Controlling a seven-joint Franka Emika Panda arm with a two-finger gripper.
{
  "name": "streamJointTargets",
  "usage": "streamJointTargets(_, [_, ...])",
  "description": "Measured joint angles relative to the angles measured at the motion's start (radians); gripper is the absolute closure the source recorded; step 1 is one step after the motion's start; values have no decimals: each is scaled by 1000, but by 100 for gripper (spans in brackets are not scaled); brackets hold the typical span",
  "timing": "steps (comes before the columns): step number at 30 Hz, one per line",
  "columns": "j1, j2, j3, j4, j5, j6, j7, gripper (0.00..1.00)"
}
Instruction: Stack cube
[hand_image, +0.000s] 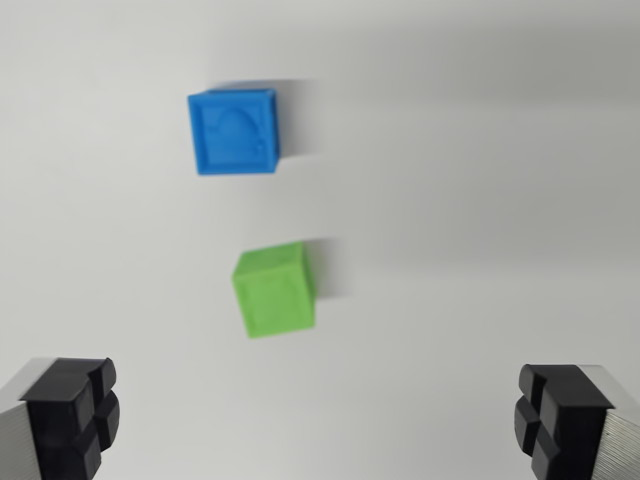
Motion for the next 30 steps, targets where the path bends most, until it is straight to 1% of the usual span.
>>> streamJointTargets(17, [1,2,0,-2,0,4,0,0])
streamJointTargets(30, [5,26,3,-23,0,51,-1,0])
